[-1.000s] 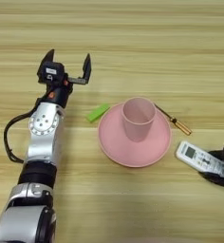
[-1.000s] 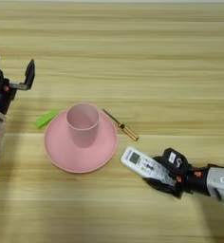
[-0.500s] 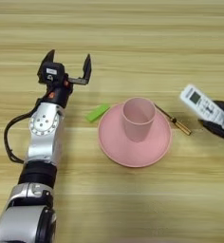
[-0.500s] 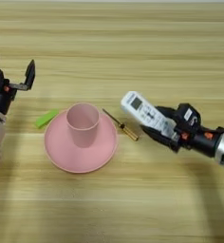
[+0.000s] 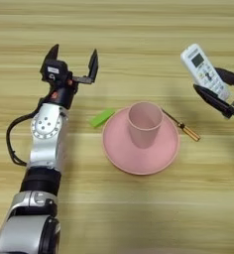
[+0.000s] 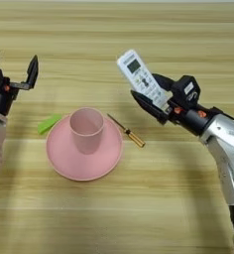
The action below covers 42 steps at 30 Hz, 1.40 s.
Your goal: Move the objects on the table
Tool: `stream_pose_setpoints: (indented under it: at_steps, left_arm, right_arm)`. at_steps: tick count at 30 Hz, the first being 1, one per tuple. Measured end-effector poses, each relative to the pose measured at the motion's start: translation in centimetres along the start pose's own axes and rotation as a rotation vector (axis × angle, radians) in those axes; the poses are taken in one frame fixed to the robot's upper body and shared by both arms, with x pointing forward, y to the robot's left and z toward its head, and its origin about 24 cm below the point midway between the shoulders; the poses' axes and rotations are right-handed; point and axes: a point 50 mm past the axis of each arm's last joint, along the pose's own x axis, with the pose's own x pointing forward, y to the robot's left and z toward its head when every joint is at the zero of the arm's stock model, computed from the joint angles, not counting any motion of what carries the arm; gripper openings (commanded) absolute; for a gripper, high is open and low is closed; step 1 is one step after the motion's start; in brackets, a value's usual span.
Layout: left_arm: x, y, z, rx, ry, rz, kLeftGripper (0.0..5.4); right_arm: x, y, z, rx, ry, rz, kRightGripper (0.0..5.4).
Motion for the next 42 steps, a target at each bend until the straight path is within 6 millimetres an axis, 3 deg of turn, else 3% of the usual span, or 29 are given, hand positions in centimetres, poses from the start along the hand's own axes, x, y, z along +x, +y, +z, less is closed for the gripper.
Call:
stream_pose_setpoints:
  at_steps: [13,16,21,32,42]
  left_arm:
    - [0.3,-1.0,0.8,-0.012,-0.030,-0.056,5.40]
    - [0.4,-2.5,1.8,-0.065,-0.054,-0.173,5.40]
    - [-0.6,-5.7,3.6,-0.255,-0.038,-0.518,5.40]
    - [-3.7,-8.5,5.0,-0.361,0.038,-0.953,5.40]
    - [-4.7,-9.3,5.1,-0.400,0.064,-1.076,5.40]
  right_arm:
    - [0.5,0.1,0.9,-0.023,-0.039,-0.075,2.90]
    - [0.9,0.5,1.2,-0.020,-0.030,-0.047,2.90]
    - [1.4,1.8,1.6,-0.004,-0.027,0.064,2.90]
    - [1.9,3.8,2.2,-0.003,-0.029,0.236,2.90]
    - [0.0,5.5,2.5,0.058,0.036,0.503,2.90]
